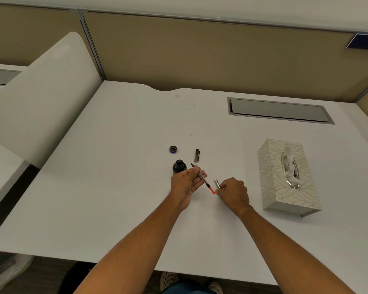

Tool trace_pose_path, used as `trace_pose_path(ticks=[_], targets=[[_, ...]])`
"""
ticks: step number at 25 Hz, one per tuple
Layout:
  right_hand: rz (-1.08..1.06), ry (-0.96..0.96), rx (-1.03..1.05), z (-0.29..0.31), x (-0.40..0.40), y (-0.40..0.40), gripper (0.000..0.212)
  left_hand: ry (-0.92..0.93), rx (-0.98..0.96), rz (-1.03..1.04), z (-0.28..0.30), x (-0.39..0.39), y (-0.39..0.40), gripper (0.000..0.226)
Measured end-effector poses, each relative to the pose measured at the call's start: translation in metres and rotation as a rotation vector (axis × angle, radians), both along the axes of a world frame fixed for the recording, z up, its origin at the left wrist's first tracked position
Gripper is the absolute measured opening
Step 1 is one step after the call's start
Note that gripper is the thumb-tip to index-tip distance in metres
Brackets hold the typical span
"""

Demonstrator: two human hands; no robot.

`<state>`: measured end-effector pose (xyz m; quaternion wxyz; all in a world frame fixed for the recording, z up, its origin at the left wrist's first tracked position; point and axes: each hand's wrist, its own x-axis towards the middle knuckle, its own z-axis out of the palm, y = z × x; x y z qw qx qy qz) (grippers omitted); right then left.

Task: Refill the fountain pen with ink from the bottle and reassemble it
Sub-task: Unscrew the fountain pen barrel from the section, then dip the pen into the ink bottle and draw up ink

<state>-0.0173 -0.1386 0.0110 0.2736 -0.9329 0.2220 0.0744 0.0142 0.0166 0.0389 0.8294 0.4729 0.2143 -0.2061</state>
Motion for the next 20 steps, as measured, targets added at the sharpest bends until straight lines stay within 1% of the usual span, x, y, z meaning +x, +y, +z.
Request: trace_pose_path(ticks=[2, 4, 6, 8, 10, 12, 16, 20], targets=[[0.021, -0.016, -0.007, 0.001, -0.002, 0.000, 0.023, 0.007, -0.009, -0.004, 0.000, -0.002, 0.000, 0.013], [0.036, -0.094, 0.017, 0.006, -0.005, 0.002, 0.028, 0.013, -0.018, -0.007, 0.002, -0.004, 0.001, 0.013], [0.062, -0.242, 0.154, 0.012, -0.008, 0.006, 0.033, 0.016, -0.031, 0.000, 0.003, -0.004, 0.002, 0.014], [0.163, -0.380, 0.319, 0.019, -0.012, 0.011, 0.035, 0.020, -0.052, 0.015, 0.006, -0.005, 0.004, 0.015], [0.253, -0.477, 0.396, 0.024, -0.017, 0.015, 0.034, 0.031, -0.071, 0.026, 0.008, -0.004, 0.006, 0.015], [0.294, -0.555, 0.428, 0.026, -0.018, 0.019, 0.030, 0.041, -0.089, 0.031, 0.010, -0.005, 0.008, 0.016], [0.286, -0.646, 0.513, 0.031, -0.015, 0.029, 0.028, 0.054, -0.140, 0.048, 0.014, -0.004, 0.012, 0.022], [0.194, -0.664, 0.600, 0.042, -0.010, 0.040, 0.023, 0.051, -0.197, 0.044, 0.021, -0.001, 0.016, 0.022]])
